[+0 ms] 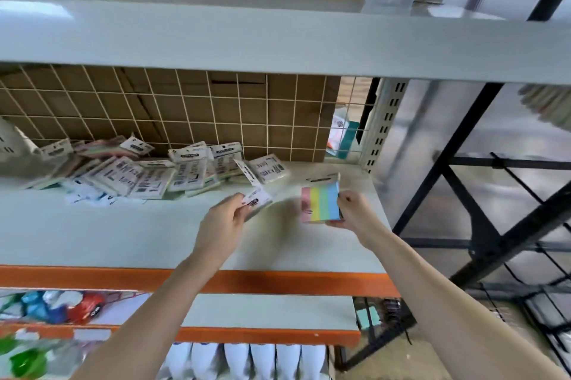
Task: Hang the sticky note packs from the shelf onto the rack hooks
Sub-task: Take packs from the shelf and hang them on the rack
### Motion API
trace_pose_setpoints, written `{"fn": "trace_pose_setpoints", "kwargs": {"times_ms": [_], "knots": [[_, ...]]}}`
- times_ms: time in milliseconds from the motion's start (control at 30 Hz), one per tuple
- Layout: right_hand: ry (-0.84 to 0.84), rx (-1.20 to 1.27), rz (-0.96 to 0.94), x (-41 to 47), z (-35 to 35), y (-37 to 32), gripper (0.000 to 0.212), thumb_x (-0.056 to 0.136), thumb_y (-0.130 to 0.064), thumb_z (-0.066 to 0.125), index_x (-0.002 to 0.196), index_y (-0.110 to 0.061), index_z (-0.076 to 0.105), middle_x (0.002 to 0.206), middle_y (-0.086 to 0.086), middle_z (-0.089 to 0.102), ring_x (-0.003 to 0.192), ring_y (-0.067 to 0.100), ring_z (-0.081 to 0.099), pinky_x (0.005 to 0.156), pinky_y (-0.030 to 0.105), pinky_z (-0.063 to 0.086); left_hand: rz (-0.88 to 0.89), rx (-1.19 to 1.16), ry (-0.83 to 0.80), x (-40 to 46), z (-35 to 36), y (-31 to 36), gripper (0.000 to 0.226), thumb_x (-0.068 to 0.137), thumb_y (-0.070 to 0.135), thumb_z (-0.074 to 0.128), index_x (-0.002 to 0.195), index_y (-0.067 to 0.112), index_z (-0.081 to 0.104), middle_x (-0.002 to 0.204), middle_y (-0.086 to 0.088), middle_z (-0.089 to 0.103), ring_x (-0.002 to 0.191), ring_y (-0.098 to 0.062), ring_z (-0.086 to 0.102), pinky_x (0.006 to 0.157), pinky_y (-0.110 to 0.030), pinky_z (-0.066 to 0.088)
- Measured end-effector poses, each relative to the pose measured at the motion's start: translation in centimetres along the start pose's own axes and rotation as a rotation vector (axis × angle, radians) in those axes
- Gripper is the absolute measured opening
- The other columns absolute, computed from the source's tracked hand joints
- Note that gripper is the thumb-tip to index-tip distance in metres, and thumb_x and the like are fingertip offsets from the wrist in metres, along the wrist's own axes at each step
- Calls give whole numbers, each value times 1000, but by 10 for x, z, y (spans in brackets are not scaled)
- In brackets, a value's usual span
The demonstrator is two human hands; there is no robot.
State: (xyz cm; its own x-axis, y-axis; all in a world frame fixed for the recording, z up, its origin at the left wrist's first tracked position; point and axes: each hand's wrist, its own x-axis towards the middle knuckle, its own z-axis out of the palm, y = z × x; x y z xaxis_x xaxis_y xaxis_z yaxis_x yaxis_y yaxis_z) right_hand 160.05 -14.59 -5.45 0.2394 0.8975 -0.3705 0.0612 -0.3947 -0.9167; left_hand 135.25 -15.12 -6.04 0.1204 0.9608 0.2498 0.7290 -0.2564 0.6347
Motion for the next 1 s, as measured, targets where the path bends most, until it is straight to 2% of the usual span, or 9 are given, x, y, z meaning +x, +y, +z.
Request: {"fn": "trace_pose_setpoints", "kwargs": {"times_ms": [100, 200, 300, 367, 433, 533, 667, 867, 1000], "knots": [[-81, 255, 85, -15, -5, 16, 24, 97, 4, 36, 96, -1, 59, 101, 21, 65, 80, 26, 68, 69, 39, 57, -35, -132, 30, 11, -6, 8, 20, 96, 16, 52, 79, 7, 49, 75, -10, 58, 73, -33, 56, 59, -38, 36], [-99, 495, 101, -22, -5, 24, 34, 96, 9, 33, 119, -8, 52, 115, 21, 58, 90, 29, 63, 71, 40, 55, -78, -181, 23, 17, -8, 11, 15, 98, 20, 47, 90, 9, 53, 94, -12, 63, 83, -26, 59, 60, -32, 40], [-123, 704, 152, -25, -8, 24, 48, 94, 8, 28, 128, -21, 47, 123, 18, 56, 101, 32, 60, 72, 43, 55, -174, -351, -91, 17, -7, 14, 21, 100, 22, 41, 111, 6, 50, 113, -17, 59, 97, -33, 63, 75, -49, 56], [-174, 795, 153, -32, -10, 22, 42, 93, 1, 31, 124, -20, 52, 119, 17, 60, 96, 31, 63, 73, 42, 56, -210, -436, -151, 16, -6, 17, 17, 101, 20, 41, 111, 11, 50, 111, -15, 58, 94, -31, 65, 72, -51, 58], [-197, 831, 147, -38, -13, 19, 31, 92, -6, 40, 115, -16, 57, 108, 18, 65, 84, 29, 68, 70, 40, 56, -246, -546, -189, 16, -3, 22, 12, 101, 16, 41, 104, 17, 52, 103, -13, 60, 81, -25, 68, 63, -43, 60], [-166, 774, 143, -44, -17, 19, 18, 95, -15, 47, 108, -14, 60, 91, 14, 72, 74, 24, 71, 65, 37, 57, -290, -619, -270, 14, 6, 35, 16, 101, 14, 41, 93, 23, 53, 90, -8, 63, 58, -14, 68, 51, -32, 58], [-109, 673, 100, -57, -35, 20, 26, 95, -28, 57, 116, -13, 58, 109, 17, 68, 88, 27, 69, 64, 37, 56, -279, -617, -316, 8, 22, 57, 18, 100, 14, 44, 88, 22, 55, 78, -3, 59, 46, -3, 59, 44, -25, 52], [14, 496, 12, -89, -75, 18, 22, 99, -17, 50, 119, -15, 57, 107, 11, 67, 93, 26, 66, 68, 36, 54, -210, -594, -369, -7, 44, 108, 19, 100, 15, 45, 90, 26, 57, 76, 3, 59, 54, -3, 55, 44, -22, 46], [67, 304, -128, -122, -109, 20, 23, 98, -9, 46, 113, -19, 59, 100, 0, 69, 86, 15, 64, 66, 25, 49, -164, -612, -387, -27, 60, 148, 20, 99, 11, 45, 92, 24, 58, 67, 4, 57, 45, 0, 53, 40, -22, 44]]}}
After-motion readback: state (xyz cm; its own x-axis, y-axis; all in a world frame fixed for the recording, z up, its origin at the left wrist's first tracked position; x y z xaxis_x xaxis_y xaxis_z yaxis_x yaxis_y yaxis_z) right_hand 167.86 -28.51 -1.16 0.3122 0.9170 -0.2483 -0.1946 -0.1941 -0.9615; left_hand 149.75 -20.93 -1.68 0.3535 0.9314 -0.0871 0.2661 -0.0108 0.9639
